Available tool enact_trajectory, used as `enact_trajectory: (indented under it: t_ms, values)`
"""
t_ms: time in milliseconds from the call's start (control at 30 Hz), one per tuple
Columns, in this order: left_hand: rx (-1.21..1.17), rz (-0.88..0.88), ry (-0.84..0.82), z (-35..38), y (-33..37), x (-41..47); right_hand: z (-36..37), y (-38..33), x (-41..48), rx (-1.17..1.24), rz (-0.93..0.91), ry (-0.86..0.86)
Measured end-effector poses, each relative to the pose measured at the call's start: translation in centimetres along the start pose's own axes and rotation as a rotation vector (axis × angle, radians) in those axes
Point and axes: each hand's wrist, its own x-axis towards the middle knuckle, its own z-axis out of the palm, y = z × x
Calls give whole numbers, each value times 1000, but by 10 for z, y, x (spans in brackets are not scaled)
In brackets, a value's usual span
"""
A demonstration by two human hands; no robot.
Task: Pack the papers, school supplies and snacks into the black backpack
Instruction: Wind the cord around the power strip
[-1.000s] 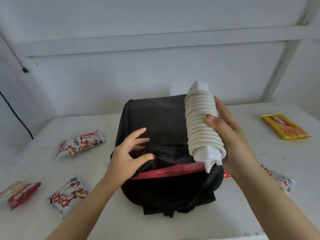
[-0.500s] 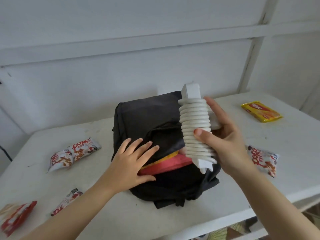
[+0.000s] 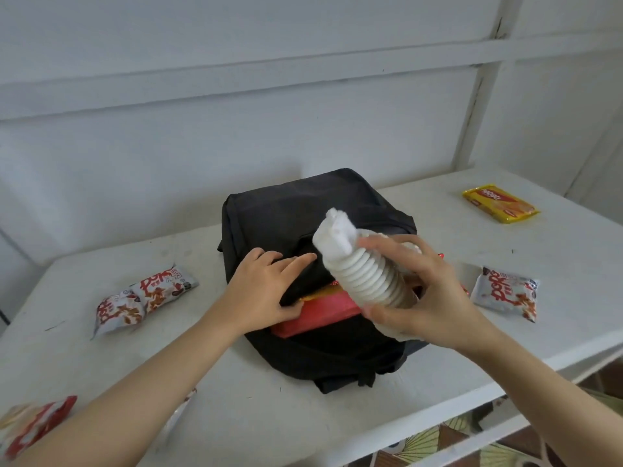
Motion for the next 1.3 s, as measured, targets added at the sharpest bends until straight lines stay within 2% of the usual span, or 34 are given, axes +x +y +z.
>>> enact_trajectory:
  t_ms: [133,200,333,467,600,800,1000,1133,1300]
  values:
    - [-292,-86,-87,-12,-13,9,3,5,2,-543,-267,-253]
    - [-399,-162,-140,-15,-18,12,7,8,7,-687,-388,-346]
    - [-558,-234,-176,-20,-25,12,19,12,17,-732,-433,-491]
    - [-569,-265,-156,-26,-36,15,33,17,28,-720,-453,-564]
    - [-534,-246,-121,-42,-39,23,51,19,34,-686,-492,-554]
    - [-522,-238,-135,-50,-43,23,71,33,27,-567,-423,-490]
    - [-552,-242,-138,-45,-44,21,67,31,22,-659,-415,-347]
    - [-547,-229,-130,-44,-43,21,67,37,20,-621,-361,-271]
    - [-571,-255,-122,-43,-43,20,70,34,19,-793,-355,-190]
